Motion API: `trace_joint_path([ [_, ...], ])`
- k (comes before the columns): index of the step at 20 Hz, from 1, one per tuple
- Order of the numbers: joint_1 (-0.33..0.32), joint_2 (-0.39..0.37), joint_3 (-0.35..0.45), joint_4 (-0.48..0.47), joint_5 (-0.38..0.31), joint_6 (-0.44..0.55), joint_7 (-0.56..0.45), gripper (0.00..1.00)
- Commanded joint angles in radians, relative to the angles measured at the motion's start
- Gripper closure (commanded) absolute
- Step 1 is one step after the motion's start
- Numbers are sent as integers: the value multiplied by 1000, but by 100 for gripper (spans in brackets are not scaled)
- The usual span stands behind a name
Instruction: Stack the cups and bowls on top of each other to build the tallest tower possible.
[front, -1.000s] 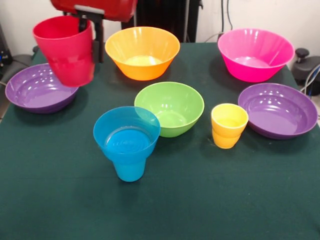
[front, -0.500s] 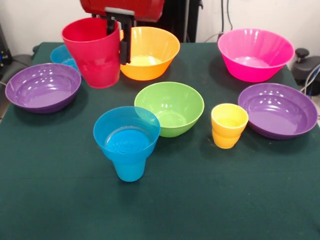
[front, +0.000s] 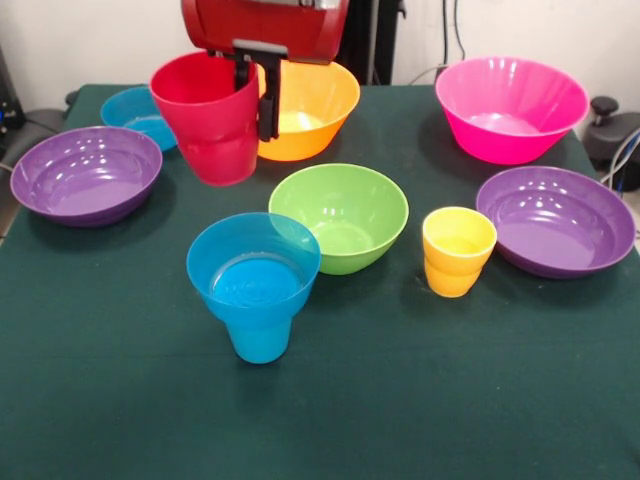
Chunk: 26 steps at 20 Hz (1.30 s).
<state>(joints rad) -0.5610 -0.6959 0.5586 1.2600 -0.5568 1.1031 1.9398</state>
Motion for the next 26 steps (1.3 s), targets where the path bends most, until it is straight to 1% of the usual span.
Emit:
trace_joint_path([
  [1,52,101,-66,44,-13,-58,87,100],
  [6,63,127,-83,31,-15,-90,87,100],
  [7,68,144,-82,-1,-16,-82,82,100],
  [8,69,152,-84,-7,-15,-85,80,100],
  [12,71,164,-93,3,-13,-135,95,100],
  [16,80,184,-101,-18,-8,-150,92,100],
  [22,87,190,-115,-35,-3,-151,75,100],
  [26,87,183,-125,-13,-3,-180,78,100],
])
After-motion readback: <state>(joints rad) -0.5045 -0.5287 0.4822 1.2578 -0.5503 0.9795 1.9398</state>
